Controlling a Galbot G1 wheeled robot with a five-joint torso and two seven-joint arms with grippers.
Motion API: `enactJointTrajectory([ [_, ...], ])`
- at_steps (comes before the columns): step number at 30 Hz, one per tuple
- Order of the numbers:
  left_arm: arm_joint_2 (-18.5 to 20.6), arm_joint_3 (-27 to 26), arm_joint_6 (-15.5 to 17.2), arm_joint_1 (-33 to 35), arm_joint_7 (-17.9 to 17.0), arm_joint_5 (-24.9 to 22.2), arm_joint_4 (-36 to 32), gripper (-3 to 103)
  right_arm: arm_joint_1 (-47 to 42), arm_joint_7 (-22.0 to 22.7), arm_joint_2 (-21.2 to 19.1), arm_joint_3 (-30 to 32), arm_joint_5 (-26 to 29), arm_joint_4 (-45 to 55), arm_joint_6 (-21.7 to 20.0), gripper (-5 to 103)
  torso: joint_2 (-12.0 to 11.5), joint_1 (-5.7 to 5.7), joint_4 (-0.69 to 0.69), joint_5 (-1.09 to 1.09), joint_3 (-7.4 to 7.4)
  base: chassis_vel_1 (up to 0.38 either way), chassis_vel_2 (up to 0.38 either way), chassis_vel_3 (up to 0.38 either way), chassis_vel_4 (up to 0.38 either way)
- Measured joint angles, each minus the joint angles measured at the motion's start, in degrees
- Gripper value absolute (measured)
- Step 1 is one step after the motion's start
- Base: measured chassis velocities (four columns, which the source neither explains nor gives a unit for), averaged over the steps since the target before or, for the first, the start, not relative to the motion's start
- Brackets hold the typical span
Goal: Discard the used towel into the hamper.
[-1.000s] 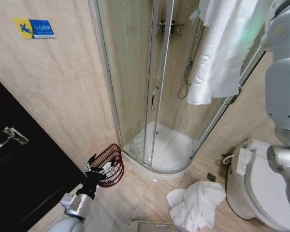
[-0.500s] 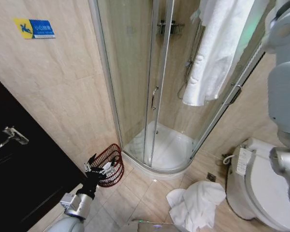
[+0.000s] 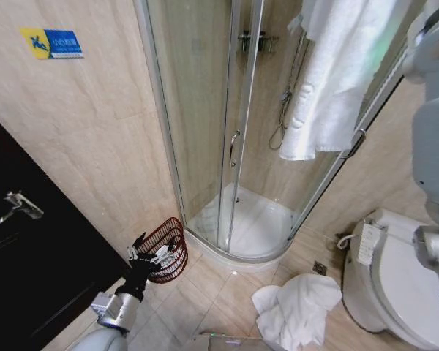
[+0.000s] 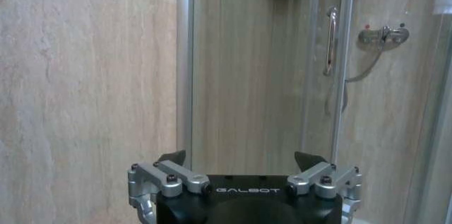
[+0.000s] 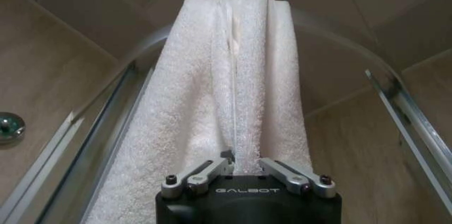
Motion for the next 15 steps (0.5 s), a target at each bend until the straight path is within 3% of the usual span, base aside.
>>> enactJointTrajectory([
  [15, 0.0, 0.0, 0.0, 0.0, 0.0, 0.0, 0.0, 100, -8.0, -3.2, -4.3, 4.7, 0.9, 4.8, 3.1, 5, 0.0, 0.00, 0.01, -0.01, -0.01, 0.000, 0.000, 0.000, 0.000],
])
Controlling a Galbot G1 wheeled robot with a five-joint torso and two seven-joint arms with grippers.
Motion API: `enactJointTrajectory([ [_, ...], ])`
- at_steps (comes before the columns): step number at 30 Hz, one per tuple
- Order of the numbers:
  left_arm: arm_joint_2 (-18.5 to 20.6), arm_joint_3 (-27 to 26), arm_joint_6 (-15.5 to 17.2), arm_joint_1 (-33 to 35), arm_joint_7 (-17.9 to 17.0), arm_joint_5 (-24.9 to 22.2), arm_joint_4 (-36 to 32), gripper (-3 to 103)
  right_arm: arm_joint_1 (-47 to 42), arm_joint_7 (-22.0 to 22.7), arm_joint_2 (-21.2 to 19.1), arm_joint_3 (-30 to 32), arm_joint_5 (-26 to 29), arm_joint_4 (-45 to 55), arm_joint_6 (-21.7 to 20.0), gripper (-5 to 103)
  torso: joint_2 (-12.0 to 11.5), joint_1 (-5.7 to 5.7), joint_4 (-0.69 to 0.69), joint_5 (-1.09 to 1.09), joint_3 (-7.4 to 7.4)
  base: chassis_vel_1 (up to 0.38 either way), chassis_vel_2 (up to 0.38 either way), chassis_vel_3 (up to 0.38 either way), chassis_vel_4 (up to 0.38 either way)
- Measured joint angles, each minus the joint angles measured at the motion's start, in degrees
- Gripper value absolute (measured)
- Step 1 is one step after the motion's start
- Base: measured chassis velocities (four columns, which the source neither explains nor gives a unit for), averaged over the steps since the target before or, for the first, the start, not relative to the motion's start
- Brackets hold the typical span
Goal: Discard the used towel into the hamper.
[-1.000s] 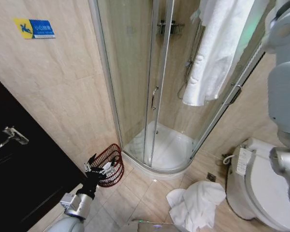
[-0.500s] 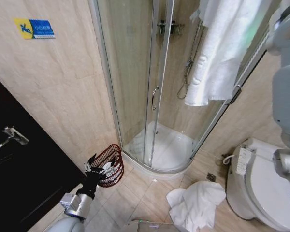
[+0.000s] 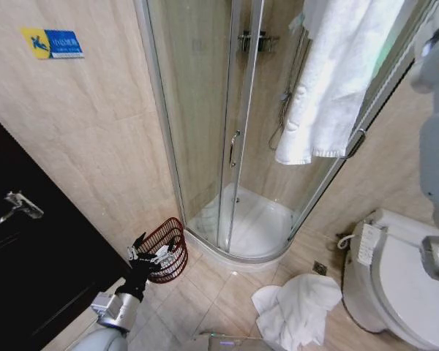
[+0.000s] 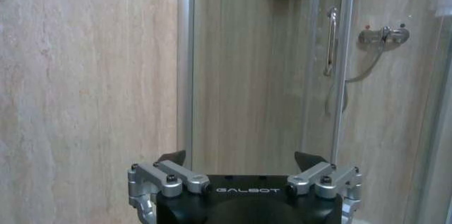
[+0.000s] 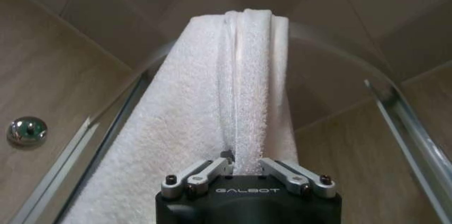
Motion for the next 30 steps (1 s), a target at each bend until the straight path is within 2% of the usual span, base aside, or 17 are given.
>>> enactJointTrajectory([
  [5, 0.0, 0.0, 0.0, 0.0, 0.0, 0.0, 0.0, 100, -3.2, -0.3, -1.2, 1.9, 0.4, 1.2, 0.4, 5, 0.0, 0.00, 0.00, 0.00, 0.00, 0.000, 0.000, 0.000, 0.000],
  [14, 0.0, 0.0, 0.0, 0.0, 0.0, 0.0, 0.0, 100, -18.6, -2.2, -5.2, 11.3, 2.5, 8.0, 2.7, 5, 0.0, 0.01, 0.00, -0.01, 0.01, 0.000, 0.000, 0.000, 0.000],
  [20, 0.0, 0.0, 0.0, 0.0, 0.0, 0.0, 0.0, 100, -25.1, -3.0, -6.2, 14.7, 2.6, 10.4, 3.4, 5, 0.0, 0.00, 0.00, 0.03, 0.01, 0.000, 0.000, 0.000, 0.000],
  [30, 0.0, 0.0, 0.0, 0.0, 0.0, 0.0, 0.0, 100, -41.3, -5.0, -7.1, 22.2, 1.6, 15.8, 8.4, 5, 0.0, 0.01, -0.01, 0.03, 0.01, 0.000, 0.000, 0.000, 0.000],
])
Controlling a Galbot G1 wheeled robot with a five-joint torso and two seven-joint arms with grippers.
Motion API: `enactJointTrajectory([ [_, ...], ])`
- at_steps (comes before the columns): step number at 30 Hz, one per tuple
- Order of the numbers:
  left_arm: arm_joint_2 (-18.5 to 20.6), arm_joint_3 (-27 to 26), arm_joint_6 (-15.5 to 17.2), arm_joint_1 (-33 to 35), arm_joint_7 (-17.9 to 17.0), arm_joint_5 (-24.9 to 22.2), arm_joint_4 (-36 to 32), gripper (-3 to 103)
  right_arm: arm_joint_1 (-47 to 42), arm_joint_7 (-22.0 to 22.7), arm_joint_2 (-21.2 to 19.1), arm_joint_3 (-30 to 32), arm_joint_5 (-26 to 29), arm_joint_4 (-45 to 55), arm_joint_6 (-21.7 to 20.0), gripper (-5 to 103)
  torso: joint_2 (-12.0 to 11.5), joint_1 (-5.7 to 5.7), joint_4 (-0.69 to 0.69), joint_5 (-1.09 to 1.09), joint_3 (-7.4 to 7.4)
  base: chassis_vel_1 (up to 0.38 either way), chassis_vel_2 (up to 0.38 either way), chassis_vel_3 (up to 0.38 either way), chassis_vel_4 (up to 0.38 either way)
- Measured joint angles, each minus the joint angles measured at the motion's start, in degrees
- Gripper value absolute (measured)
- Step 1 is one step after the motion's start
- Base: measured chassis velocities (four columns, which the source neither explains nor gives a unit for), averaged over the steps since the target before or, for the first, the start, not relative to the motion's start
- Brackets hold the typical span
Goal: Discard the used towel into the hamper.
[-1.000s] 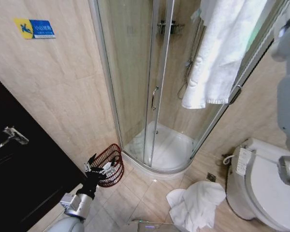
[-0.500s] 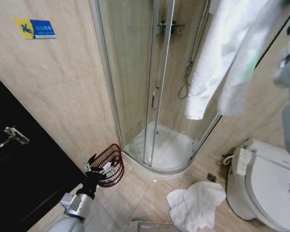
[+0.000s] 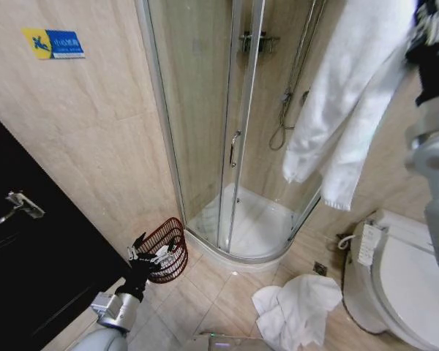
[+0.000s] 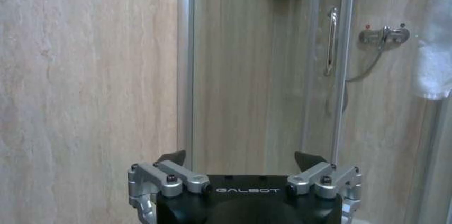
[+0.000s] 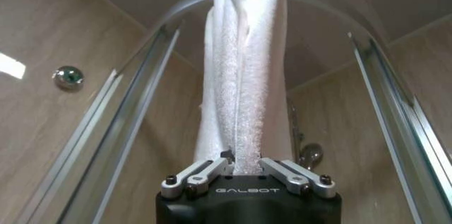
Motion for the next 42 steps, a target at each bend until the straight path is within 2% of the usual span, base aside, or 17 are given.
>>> enactJointTrajectory([
  [4, 0.0, 0.0, 0.0, 0.0, 0.0, 0.0, 0.0, 100, -4.0, -0.6, 0.0, 1.4, -3.5, 1.0, 2.7, 5, 0.0, -0.01, 0.01, -0.06, -0.01, 0.000, 0.000, 0.000, 0.000],
  [7, 0.0, 0.0, 0.0, 0.0, 0.0, 0.0, 0.0, 100, -9.0, -1.3, 0.9, 2.1, -8.0, 2.0, 5.1, 5, 0.0, 0.00, 0.00, 0.00, 0.00, 0.000, 0.000, 0.000, 0.000],
  [8, 0.0, 0.0, 0.0, 0.0, 0.0, 0.0, 0.0, 100, -9.0, -1.3, 0.9, 2.1, -8.0, 2.0, 5.1, 5, 0.0, 0.00, 0.00, 0.00, 0.00, 0.000, 0.000, 0.000, 0.000],
  [11, 0.0, 0.0, 0.0, 0.0, 0.0, 0.0, 0.0, 100, -14.4, -2.0, 2.6, 2.8, -12.4, 2.9, 7.0, 5, 0.0, 0.00, 0.00, -0.03, 0.00, 0.000, 0.000, 0.000, 0.000],
  [12, 0.0, 0.0, 0.0, 0.0, 0.0, 0.0, 0.0, 100, -15.8, -2.1, 3.1, 3.1, -13.2, 3.0, 7.4, 5, 0.0, 0.00, 0.00, 0.02, 0.00, 0.000, 0.000, 0.000, 0.000],
  [16, 0.0, 0.0, 0.0, 0.0, 0.0, 0.0, 0.0, 100, -18.4, -2.1, 4.2, 3.8, -14.6, 3.5, 8.0, 5, 0.0, 0.00, 0.00, -0.01, 0.00, 0.000, 0.000, 0.000, 0.000],
  [18, 0.0, 0.0, 0.0, 0.0, 0.0, 0.0, 0.0, 100, -22.2, -2.2, 5.9, 4.7, -17.7, 4.0, 9.7, 5, 0.0, 0.00, 0.00, 0.00, 0.00, 0.000, 0.000, 0.000, 0.000],
  [26, 0.0, 0.0, 0.0, 0.0, 0.0, 0.0, 0.0, 100, -27.3, -2.7, 9.8, 6.3, -22.4, 6.1, 12.0, 5, 0.0, 0.00, 0.00, -0.02, 0.00, 0.000, 0.000, 0.000, 0.000],
  [35, 0.0, 0.0, 0.0, 0.0, 0.0, 0.0, 0.0, 100, -35.5, -3.9, 16.2, 7.6, -28.2, 7.7, 15.0, 5, 0.0, 0.00, 0.00, -0.01, 0.00, 0.000, 0.000, 0.000, 0.000],
  [42, 0.0, 0.0, 0.0, 0.0, 0.0, 0.0, 0.0, 100, -38.3, -3.5, 19.2, 7.4, -29.1, 9.6, 15.2, 5, 0.0, 0.00, 0.00, -0.02, 0.00, 0.000, 0.000, 0.000, 0.000],
])
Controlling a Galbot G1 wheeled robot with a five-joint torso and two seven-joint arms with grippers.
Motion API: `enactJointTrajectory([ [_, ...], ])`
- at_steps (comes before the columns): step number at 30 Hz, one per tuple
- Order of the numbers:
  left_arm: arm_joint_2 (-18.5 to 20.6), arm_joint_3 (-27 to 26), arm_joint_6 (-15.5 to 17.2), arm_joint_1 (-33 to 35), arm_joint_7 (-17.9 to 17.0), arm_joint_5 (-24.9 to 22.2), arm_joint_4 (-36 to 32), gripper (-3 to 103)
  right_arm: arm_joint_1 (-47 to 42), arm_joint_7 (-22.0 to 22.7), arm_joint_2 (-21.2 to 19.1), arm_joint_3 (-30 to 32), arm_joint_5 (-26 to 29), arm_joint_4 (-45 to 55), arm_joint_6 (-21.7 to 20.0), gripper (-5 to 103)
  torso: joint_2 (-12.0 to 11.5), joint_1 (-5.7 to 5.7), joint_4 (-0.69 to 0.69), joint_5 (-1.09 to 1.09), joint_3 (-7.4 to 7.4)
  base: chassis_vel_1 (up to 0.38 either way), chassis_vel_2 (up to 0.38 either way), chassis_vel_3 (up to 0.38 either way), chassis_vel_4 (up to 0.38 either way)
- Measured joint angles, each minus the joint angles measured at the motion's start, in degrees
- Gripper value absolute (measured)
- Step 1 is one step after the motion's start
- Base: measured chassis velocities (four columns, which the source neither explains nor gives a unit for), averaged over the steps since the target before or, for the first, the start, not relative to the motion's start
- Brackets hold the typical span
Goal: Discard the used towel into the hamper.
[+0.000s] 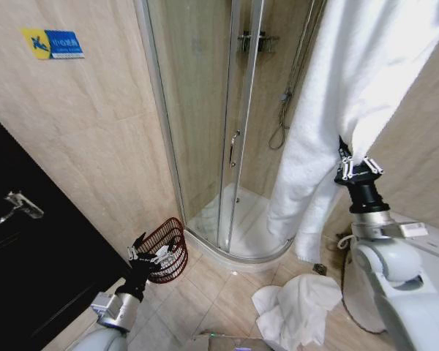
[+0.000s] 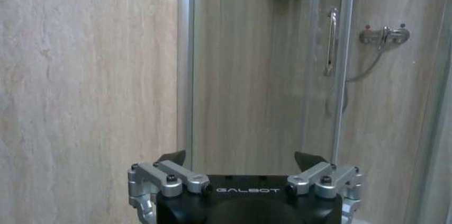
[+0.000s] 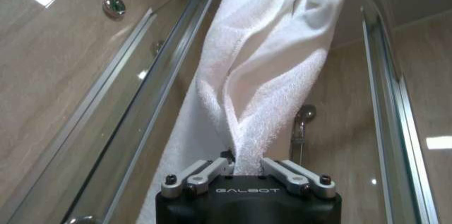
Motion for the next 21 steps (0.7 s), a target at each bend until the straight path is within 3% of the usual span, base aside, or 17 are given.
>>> enactJointTrajectory([
  [7, 0.0, 0.0, 0.0, 0.0, 0.0, 0.0, 0.0, 100, -2.7, 0.1, 3.5, -1.5, -3.7, 0.9, 1.8, 5, 0.0, 0.00, 0.00, 0.00, 0.00, 0.000, 0.000, 0.000, 0.000],
  [21, 0.0, 0.0, 0.0, 0.0, 0.0, 0.0, 0.0, 100, -4.4, -0.5, 5.8, -1.7, -6.1, 3.2, 4.7, 5, 0.0, 0.00, 0.00, 0.00, 0.00, 0.000, 0.000, 0.000, 0.000],
])
